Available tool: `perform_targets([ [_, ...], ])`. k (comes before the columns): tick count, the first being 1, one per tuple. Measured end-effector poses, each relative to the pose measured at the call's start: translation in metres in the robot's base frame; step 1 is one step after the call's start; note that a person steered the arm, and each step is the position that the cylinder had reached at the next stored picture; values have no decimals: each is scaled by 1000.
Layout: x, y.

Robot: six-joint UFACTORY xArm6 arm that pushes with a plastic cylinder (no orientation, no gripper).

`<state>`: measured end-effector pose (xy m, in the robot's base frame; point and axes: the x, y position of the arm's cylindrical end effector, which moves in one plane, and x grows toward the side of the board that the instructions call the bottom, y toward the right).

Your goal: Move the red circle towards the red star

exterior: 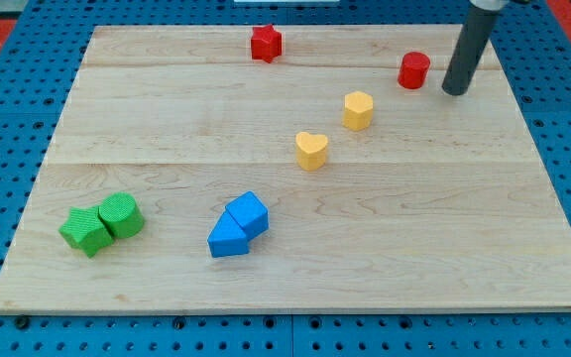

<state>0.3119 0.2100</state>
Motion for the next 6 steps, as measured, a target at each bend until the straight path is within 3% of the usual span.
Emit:
perform_targets([
  [1, -35, -29],
  [2, -50, -99],
  [3, -48, -143],
  [4, -29, -119],
  [6, -39, -202],
])
